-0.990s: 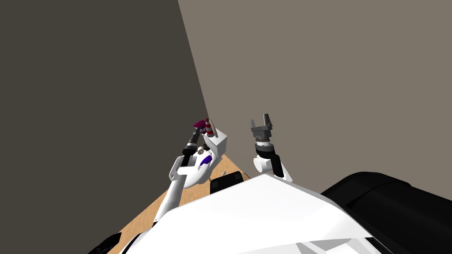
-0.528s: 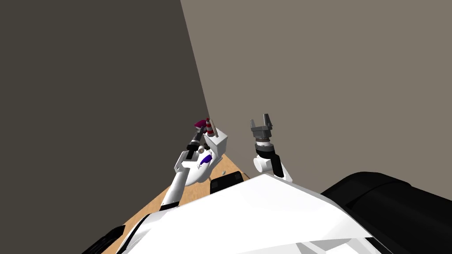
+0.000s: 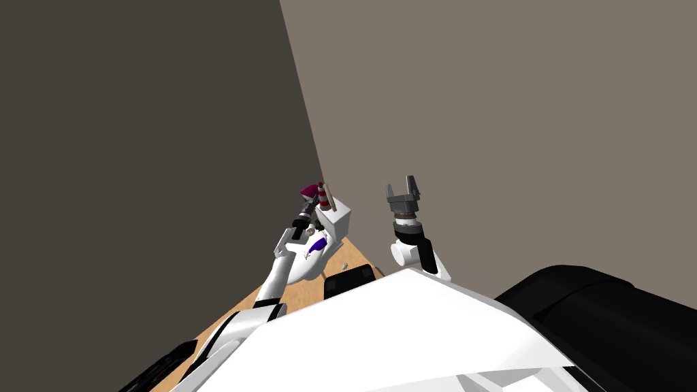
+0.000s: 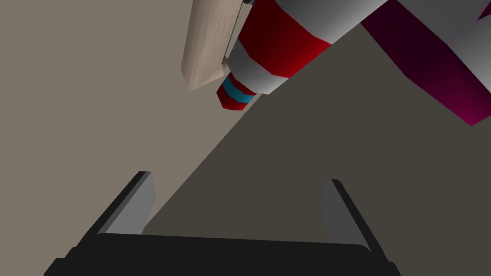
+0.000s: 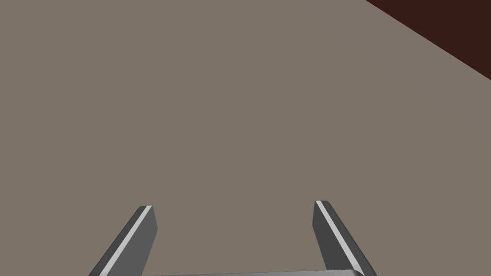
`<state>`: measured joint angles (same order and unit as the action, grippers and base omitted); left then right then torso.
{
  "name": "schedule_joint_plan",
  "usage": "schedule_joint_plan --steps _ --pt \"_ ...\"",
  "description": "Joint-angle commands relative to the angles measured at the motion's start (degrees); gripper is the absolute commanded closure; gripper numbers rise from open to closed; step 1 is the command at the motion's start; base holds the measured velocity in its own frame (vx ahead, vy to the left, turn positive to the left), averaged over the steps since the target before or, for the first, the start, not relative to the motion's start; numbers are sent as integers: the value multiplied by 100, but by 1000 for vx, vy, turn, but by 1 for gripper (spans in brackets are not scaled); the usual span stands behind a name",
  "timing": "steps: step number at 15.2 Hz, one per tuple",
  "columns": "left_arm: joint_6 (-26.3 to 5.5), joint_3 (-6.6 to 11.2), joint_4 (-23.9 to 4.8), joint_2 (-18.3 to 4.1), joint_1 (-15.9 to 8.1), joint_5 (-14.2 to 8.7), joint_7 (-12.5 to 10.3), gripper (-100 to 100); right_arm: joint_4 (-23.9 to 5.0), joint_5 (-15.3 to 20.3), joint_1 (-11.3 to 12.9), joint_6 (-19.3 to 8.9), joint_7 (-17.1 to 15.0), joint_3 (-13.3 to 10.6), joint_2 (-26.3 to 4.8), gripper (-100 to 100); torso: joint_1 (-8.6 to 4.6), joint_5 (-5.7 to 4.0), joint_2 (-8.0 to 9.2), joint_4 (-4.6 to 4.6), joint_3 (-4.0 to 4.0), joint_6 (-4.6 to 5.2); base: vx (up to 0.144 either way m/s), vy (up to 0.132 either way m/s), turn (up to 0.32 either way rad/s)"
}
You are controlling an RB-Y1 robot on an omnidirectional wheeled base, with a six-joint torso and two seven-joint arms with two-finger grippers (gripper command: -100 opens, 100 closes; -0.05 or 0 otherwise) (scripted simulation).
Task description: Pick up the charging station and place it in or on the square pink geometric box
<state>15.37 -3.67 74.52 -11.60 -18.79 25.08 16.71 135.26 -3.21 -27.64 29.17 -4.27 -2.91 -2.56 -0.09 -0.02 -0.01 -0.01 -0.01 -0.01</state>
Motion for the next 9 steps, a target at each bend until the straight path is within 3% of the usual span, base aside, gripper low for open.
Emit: schedule_joint_plan --steps 1,3,4,6,7,9 --pt "-95 -27 -286 26 -286 166 66 -100 0 0 0 0 0 0 0 0 0 0 0 0 0 0 -14 -30 65" --pt "-95 -27 -470 26 -320 166 66 -100 0 0 0 0 0 0 0 0 -4 -1 1 1 1 1 -14 -32 42" --pt "-199 -64 -623 40 -566 308 109 -100 0 0 0 0 0 0 0 0 -4 -1 1 0 1 1 -13 -34 50" --pt "-199 -64 -811 40 -573 308 109 -100 0 0 0 0 0 0 0 0 -6 -1 1 0 1 0 -10 -31 43" --pt "-301 -100 -940 58 -800 447 151 -100 0 0 0 0 0 0 0 0 -4 -1 0 0 0 1 -13 -33 56" --pt "-301 -100 -1144 58 -822 447 151 -100 0 0 0 0 0 0 0 0 -6 -2 1 0 0 0 -11 -30 44"
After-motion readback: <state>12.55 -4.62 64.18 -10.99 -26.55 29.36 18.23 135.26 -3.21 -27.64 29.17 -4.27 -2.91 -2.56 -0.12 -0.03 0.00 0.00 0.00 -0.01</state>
